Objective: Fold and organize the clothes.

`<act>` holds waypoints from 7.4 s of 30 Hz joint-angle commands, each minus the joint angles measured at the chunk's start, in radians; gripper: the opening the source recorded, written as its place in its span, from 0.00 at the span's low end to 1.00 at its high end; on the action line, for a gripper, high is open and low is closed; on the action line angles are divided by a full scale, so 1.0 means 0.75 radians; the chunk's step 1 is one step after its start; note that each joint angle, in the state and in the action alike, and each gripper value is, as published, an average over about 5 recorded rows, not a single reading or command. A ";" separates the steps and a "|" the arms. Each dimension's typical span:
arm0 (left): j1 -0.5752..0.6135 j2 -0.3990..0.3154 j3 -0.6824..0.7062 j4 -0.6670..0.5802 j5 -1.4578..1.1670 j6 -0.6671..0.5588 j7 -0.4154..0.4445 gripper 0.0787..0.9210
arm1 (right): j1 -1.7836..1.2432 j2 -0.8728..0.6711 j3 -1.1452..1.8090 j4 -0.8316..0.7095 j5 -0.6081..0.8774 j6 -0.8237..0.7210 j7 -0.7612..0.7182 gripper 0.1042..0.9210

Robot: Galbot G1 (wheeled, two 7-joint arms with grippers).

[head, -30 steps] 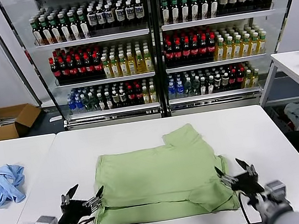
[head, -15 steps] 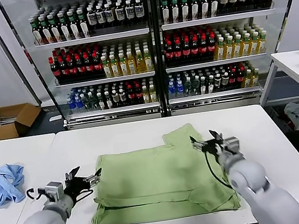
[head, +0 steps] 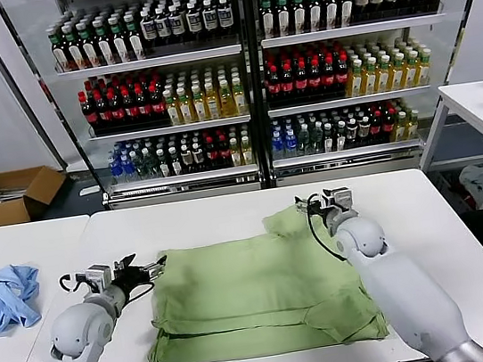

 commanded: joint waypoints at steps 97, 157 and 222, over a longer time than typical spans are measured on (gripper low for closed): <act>0.525 0.062 -0.238 -0.248 -0.125 -0.245 0.180 0.01 | -1.171 -0.337 0.525 1.274 0.114 -0.079 0.032 0.00; 0.710 -0.167 -0.103 -0.606 -0.226 -0.041 -0.772 0.88 | -1.301 -0.270 0.538 1.305 -0.110 -0.074 0.002 0.88; 0.680 -0.288 -0.032 -0.954 -0.311 0.041 -0.564 0.02 | -1.273 -0.296 0.555 1.299 -0.150 -0.069 -0.005 0.88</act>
